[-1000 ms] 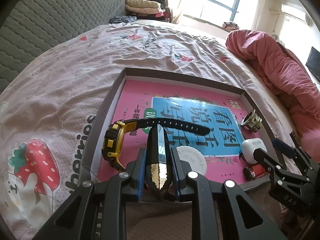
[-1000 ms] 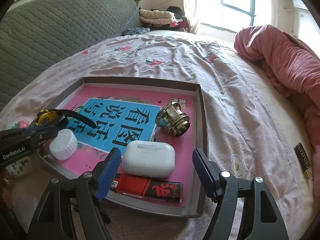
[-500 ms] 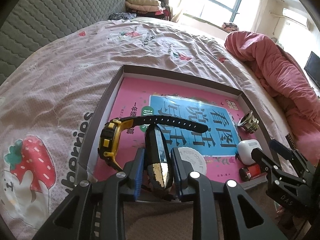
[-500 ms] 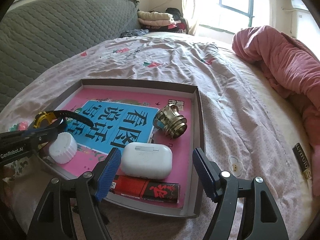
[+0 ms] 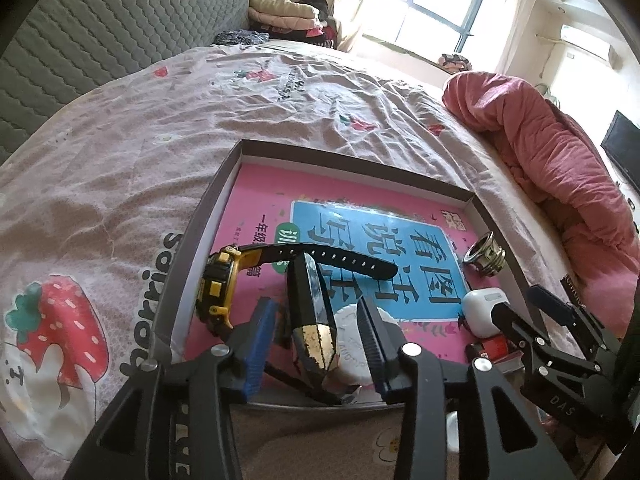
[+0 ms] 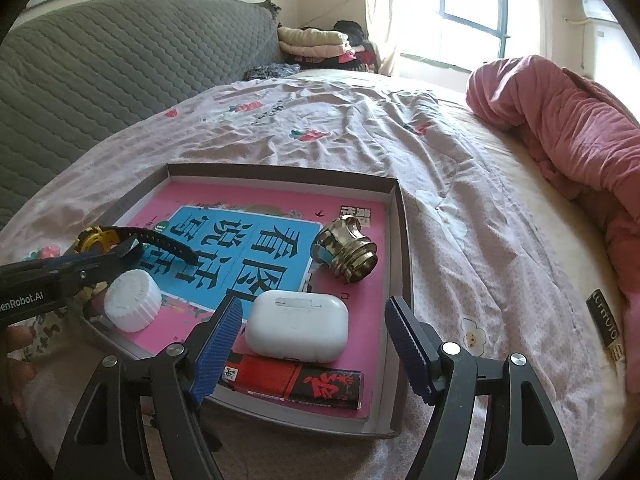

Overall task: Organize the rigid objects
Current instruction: 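Open the left gripper to drop the black pen beside the watch while the right gripper withdraws, then lift both grippers out of the tray and pull them back, then close the left gripper on the white pill bottle while the right gripper grasps the black clip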

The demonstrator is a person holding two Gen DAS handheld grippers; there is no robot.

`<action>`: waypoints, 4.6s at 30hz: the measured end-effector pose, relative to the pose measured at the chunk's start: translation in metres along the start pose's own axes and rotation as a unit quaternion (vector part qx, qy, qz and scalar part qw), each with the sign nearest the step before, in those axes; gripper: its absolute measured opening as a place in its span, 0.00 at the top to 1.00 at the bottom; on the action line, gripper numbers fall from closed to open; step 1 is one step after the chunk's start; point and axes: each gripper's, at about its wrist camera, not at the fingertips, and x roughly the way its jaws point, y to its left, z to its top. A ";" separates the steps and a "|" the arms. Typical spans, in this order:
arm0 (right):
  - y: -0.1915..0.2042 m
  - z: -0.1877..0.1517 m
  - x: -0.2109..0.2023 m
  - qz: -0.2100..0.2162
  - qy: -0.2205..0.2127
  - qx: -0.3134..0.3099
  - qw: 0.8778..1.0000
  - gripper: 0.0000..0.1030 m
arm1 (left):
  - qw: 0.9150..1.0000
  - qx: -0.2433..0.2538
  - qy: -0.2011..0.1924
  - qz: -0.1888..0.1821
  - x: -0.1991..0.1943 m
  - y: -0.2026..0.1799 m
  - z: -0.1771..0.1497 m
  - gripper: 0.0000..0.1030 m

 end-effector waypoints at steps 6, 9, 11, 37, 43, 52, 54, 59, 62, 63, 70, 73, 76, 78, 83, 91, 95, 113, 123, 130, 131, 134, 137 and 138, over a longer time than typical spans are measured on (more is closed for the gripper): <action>0.000 0.001 -0.005 0.003 -0.010 0.002 1.000 0.27 | 1.000 0.008 -0.016 -0.009 -0.012 -0.003 0.002 0.59; 0.000 0.002 -0.010 0.007 -0.019 0.002 1.000 0.27 | 1.000 0.016 -0.021 -0.002 -0.018 -0.006 0.003 0.58; 0.000 0.002 -0.013 0.008 -0.025 0.000 1.000 0.27 | 1.000 0.018 -0.024 -0.001 -0.022 -0.007 0.003 0.58; 0.011 -0.023 -0.072 0.031 -0.043 0.006 0.999 0.27 | 0.998 0.055 -0.042 0.001 -0.085 -0.021 -0.013 0.46; 0.011 -0.031 -0.082 0.028 -0.042 0.008 0.999 0.27 | 0.998 0.055 -0.044 -0.002 -0.096 -0.021 -0.017 0.46; 0.011 -0.041 -0.093 0.029 -0.033 0.025 0.999 0.27 | 0.997 0.062 -0.033 -0.009 -0.105 -0.028 -0.030 0.46; 0.010 -0.043 -0.097 0.030 -0.032 0.035 0.998 0.27 | 0.998 0.061 -0.031 -0.008 -0.107 -0.029 -0.034 0.46; 0.008 -0.050 -0.105 0.039 -0.026 0.051 0.998 0.27 | 0.998 0.062 -0.019 -0.013 -0.108 -0.033 -0.042 0.46; 0.013 -0.055 -0.111 0.031 -0.023 0.041 0.998 0.27 | 0.998 0.067 -0.010 -0.016 -0.108 -0.037 -0.048 0.46; 0.013 -0.056 -0.112 0.031 -0.022 0.039 0.999 0.27 | 0.997 0.069 -0.007 -0.019 -0.108 -0.038 -0.050 0.46; 0.019 -0.069 -0.121 0.031 -0.009 0.024 0.999 0.27 | 0.997 0.071 0.008 -0.031 -0.108 -0.044 -0.060 0.46; 0.026 -0.071 -0.119 0.029 0.003 0.006 1.000 0.27 | 0.997 0.067 0.017 -0.035 -0.105 -0.045 -0.066 0.46; 0.030 -0.075 -0.117 0.027 0.010 -0.009 1.000 0.27 | 0.997 0.068 0.027 -0.037 -0.102 -0.045 -0.071 0.46; 0.033 -0.076 -0.115 0.025 0.014 -0.021 0.999 0.27 | 0.996 0.070 0.032 -0.037 -0.099 -0.047 -0.073 0.46; 0.037 -0.080 -0.109 0.026 0.026 -0.036 0.999 0.27 | 0.995 0.076 0.041 -0.041 -0.095 -0.049 -0.077 0.46; 0.043 -0.083 -0.101 0.030 0.035 -0.048 0.998 0.27 | 0.995 0.076 0.057 -0.043 -0.082 -0.049 -0.082 0.46; 0.046 -0.084 -0.095 0.029 0.042 -0.056 0.997 0.27 | 0.994 0.078 0.064 -0.046 -0.075 -0.049 -0.086 0.46; 0.052 -0.086 -0.067 0.028 0.060 -0.076 0.995 0.27 | 0.992 0.071 0.078 -0.070 -0.042 -0.051 -0.083 0.46; 0.051 -0.082 -0.050 0.030 0.063 -0.074 0.995 0.27 | 0.992 0.069 0.074 -0.082 -0.025 -0.050 -0.076 0.46; 0.051 -0.076 -0.041 0.022 0.052 -0.084 0.995 0.27 | 0.990 0.075 0.068 -0.094 -0.016 -0.056 -0.071 0.50; 0.051 -0.075 -0.039 0.020 0.053 -0.086 0.995 0.27 | 0.990 0.076 0.069 -0.097 -0.014 -0.057 -0.070 0.50; 0.053 -0.072 -0.034 0.022 0.050 -0.097 0.994 0.27 | 0.990 0.076 0.071 -0.099 -0.008 -0.058 -0.068 0.54; 0.055 -0.069 -0.027 0.020 0.047 -0.108 0.993 0.27 | 0.989 0.077 0.071 -0.101 -0.004 -0.058 -0.067 0.57; 0.056 -0.068 -0.026 0.021 0.047 -0.109 0.993 0.27 | 0.989 0.075 0.070 -0.103 -0.003 -0.057 -0.066 0.57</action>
